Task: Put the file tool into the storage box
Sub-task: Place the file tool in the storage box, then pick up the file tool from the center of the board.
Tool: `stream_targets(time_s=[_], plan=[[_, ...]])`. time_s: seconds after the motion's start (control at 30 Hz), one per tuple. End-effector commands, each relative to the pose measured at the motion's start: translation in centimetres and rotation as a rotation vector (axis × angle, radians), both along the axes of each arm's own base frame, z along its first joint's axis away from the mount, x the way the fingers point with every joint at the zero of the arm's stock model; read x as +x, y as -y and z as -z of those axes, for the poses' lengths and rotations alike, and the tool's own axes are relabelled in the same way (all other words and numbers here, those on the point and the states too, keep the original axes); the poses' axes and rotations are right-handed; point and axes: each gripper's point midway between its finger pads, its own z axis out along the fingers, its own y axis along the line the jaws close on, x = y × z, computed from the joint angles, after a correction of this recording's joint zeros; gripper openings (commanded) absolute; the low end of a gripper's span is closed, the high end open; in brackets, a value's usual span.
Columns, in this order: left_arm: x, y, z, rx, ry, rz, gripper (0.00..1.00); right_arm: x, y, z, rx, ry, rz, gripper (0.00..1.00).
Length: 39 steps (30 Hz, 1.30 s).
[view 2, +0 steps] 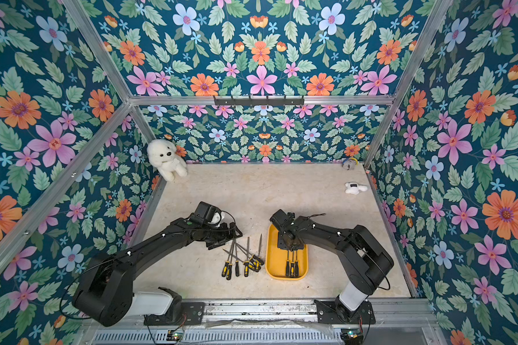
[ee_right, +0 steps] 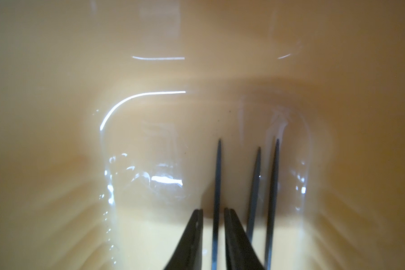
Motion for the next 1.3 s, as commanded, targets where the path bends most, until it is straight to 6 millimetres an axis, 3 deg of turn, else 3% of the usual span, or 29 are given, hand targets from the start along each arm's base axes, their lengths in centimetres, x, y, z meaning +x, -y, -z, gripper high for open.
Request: stream_targets(time_s=[0.0, 0.1, 0.2, 0.33, 0.4, 0.5, 0.63, 0.83, 1.03, 1.27], plan=[[-0.4, -1.2, 0.0, 0.053, -0.018, -0.058, 0.99, 0.3, 0.4, -0.9, -0.018, 0.022, 0.013, 0.28], [-0.9, -1.6, -0.4, 0.108, -0.019, -0.069, 0.99, 0.7, 0.3, -2.4, -0.007, 0.052, 0.018, 0.31], [-1.6, -0.7, -0.5, 0.129, -0.035, -0.084, 0.99, 1.3, 0.0, -4.2, 0.014, 0.093, 0.02, 0.33], [-2.3, 1.7, 0.4, 0.031, -0.087, -0.187, 0.87, 1.9, -0.5, -5.9, 0.029, 0.117, 0.002, 0.33], [-2.7, 1.9, 1.1, -0.007, -0.119, -0.261, 0.77, 2.2, -0.8, -6.4, 0.035, 0.124, -0.003, 0.33], [-3.1, 0.2, 1.4, 0.07, -0.107, -0.297, 0.62, 2.3, -0.9, -6.8, 0.038, 0.127, -0.007, 0.33], [-4.5, -0.8, 1.4, 0.15, -0.121, -0.237, 0.61, 2.2, -1.0, -6.9, 0.051, 0.126, -0.009, 0.33], [-7.5, -3.2, 3.9, 0.304, -0.15, -0.2, 0.51, 1.9, -1.1, -6.6, 0.06, 0.12, -0.016, 0.32], [-8.4, -4.4, 5.0, 0.388, -0.154, -0.168, 0.49, 1.8, -1.1, -6.6, 0.062, 0.117, -0.018, 0.32], [-8.6, -4.5, 6.3, 0.424, -0.162, -0.121, 0.45, 1.7, -1.3, -6.3, 0.071, 0.108, -0.018, 0.31]])
